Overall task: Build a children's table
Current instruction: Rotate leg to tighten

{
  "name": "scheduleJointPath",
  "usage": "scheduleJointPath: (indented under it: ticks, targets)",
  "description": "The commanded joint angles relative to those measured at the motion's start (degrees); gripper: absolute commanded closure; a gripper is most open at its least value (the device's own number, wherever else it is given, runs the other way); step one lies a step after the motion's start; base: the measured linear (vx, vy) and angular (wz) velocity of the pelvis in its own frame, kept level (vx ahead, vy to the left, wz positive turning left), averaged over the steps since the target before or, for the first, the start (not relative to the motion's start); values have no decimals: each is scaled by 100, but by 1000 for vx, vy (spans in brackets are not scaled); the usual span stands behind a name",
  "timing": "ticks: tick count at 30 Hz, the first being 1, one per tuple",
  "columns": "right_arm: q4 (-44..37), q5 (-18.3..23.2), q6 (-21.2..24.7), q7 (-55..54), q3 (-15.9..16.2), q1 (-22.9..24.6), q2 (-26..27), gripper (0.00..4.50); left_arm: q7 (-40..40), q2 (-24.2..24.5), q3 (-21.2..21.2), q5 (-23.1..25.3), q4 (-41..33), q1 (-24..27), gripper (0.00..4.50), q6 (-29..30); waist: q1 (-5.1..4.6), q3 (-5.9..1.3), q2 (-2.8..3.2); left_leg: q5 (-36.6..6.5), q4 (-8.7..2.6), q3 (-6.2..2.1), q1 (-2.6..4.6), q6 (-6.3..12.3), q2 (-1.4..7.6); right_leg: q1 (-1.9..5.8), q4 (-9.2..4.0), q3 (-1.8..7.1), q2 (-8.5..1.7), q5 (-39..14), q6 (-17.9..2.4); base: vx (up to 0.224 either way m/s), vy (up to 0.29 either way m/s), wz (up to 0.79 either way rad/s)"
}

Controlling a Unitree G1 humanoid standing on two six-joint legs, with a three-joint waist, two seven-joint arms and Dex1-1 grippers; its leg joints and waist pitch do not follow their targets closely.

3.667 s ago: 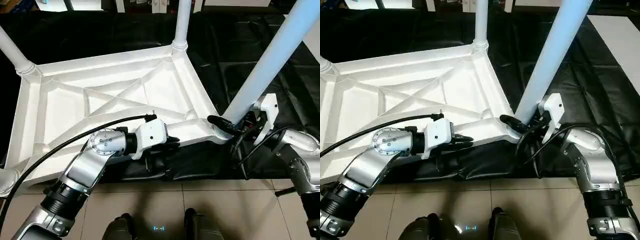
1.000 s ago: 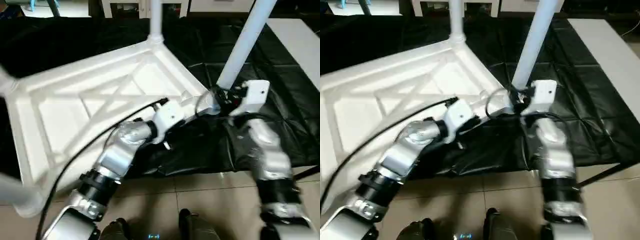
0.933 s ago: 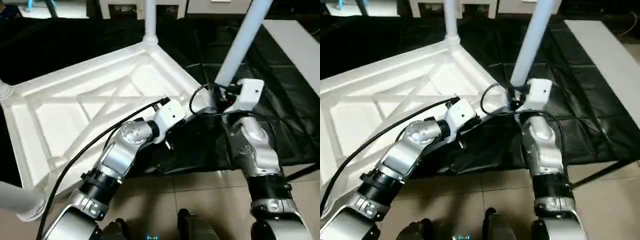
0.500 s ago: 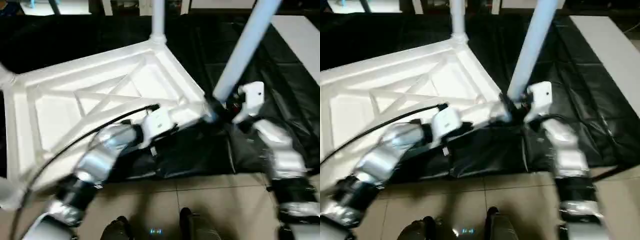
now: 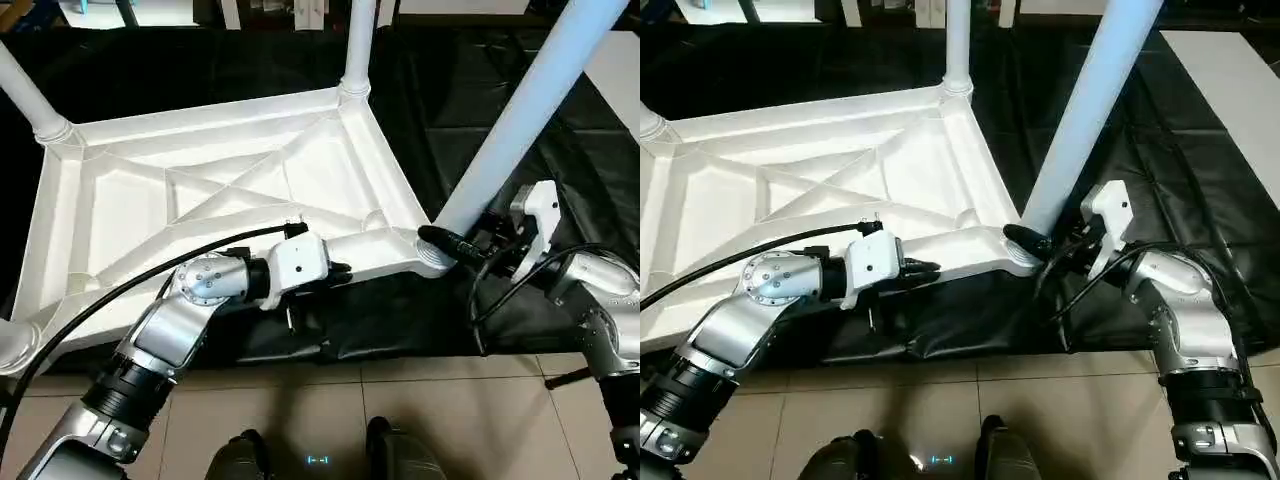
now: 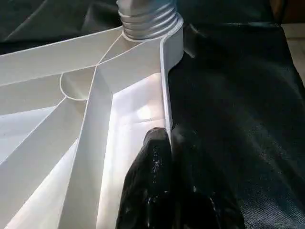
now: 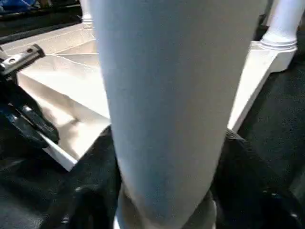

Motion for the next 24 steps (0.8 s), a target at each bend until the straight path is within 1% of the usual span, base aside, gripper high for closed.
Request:
scheduleJointPath:
  ticks: [1, 2, 4, 10, 12, 13, 14, 15, 16, 17, 18, 19, 20, 21, 22, 23, 24]
  targets:
    - [-60, 100, -17, 35, -230, 68, -91, 223, -235, 85, -226, 83, 158, 150, 450, 48, -20, -421, -43, -890, -305, 40, 119, 705, 42, 390, -227, 84, -74, -820, -1504, 0, 0, 0]
    - [-48, 100, -34, 48, -227, 65, -95, 235, -234, 91, -230, 74, 161, 148, 450, 45, -20, -426, -45, -774, -297, 43, 114, 758, 40, 393, -208, 81, -66, -640, -1548, 0, 0, 0]
    - [-32, 111, -32, 62, -236, 54, -95, 247, -240, 96, -232, 70, 162, 147, 450, 47, -18, -426, -40, -744, -292, 46, 118, 788, 39, 391, -205, 81, -65, -579, -1573, 0, 0, 0]
    - [-11, 134, -18, 16, -286, 33, -41, 254, -275, 94, -229, 77, 146, 158, 450, 65, -16, -425, -37, -742, -292, 42, 114, 800, 39, 399, -205, 76, -66, -618, -1586, 0, 0, 0]
    - [-5, 9, 21, -382, -291, 53, 99, 254, -246, 26, -223, 35, 115, 166, 450, 183, -19, -422, -38, -751, -293, 47, 117, 787, 39, 392, -209, 78, -66, -644, -1587, 0, 0, 0]
    - [-5, 9, 21, -382, -291, 53, 99, 254, -246, 26, -223, 35, 115, 166, 450, 183, -21, -416, -37, -772, -296, 48, 116, 776, 39, 387, -215, 79, -65, -684, -1580, 0, 0, 0]
    - [48, -167, 36, -833, -289, 60, 243, 254, -158, -33, -239, 77, 112, 147, 450, 300, -22, -411, -38, -828, -300, 46, 113, 739, 39, 385, -227, 81, -72, -798, -1553, 0, 0, 0]
    - [238, -540, 36, -1931, -349, 46, 598, 255, 112, -221, -273, 186, 132, 88, 450, 563, -38, -390, -41, -873, -312, 41, 93, 630, 40, 373, -242, 84, -77, -990, -1485, 0, 0, 0]
    - [315, -633, 27, -2321, -406, 30, 729, 255, 205, -302, -285, 213, 142, 67, 450, 644, -53, -378, -37, -944, -319, 45, 88, 553, 33, 356, -261, 87, -79, -1161, -1433, 0, 0, 0]
    - [367, -695, 20, -2586, -444, 19, 819, 256, 268, -356, -293, 231, 148, 53, 450, 699, -69, -381, -39, -1157, -332, 31, 105, 378, 27, 337, -300, 83, -83, -1580, -1300, 0, 0, 0]
    - [447, -777, 7, -2978, -512, 0, 953, 257, 360, -443, -303, 252, 158, 33, 450, 777, -85, -378, -51, -1354, -356, 11, 105, 255, 14, 345, -328, 73, -87, -1925, -1162, 0, 0, 0]
    - [567, -745, 87, -3667, -705, -39, 1263, 257, 502, -650, -328, 238, 179, -10, 450, 923, -101, -374, -60, -1413, -365, 13, 102, 224, 16, 330, -346, 80, -86, -2016, -1112, 0, 0, 0]
    - [699, -717, 136, -4255, -844, -86, 1555, 257, 681, -879, -364, 260, 234, -80, 450, 1031, -143, -365, -39, -1583, -385, -2, 101, 108, 17, 301, -371, 82, -80, -2165, -985, 0, 0, 0]
    - [777, -706, 128, -4526, -892, -116, 1719, 257, 787, -1015, -393, 285, 270, -128, 450, 1083, -143, -365, -39, -1583, -385, -2, 101, 108, 17, 301, -371, 82, -80, -2165, -985, 0, 0, 0]
    - [972, -759, 57, -5060, -914, -213, 2086, 257, 999, -1330, -483, 358, 365, -249, 450, 1183, -162, -362, -43, -1712, -394, -4, 108, 48, 5, 283, -386, 73, -62, -2235, -912, 0, 0, 0]
    - [1124, -822, -32, -5262, -840, -315, 2317, 257, 1133, -1546, -565, 432, 453, -350, 450, 1216, -188, -355, -28, -1868, -403, -6, 112, -2, 3, 244, -413, 73, -71, -2385, -841, 0, 0, 0]
    - [1181, -845, -59, -5302, -800, -360, 2397, 257, 1163, -1617, -601, 455, 485, -386, 450, 1215, -185, -364, -34, -1958, -411, -30, 112, -64, -13, 271, -410, 54, -61, -2441, -746, 0, 0, 0]
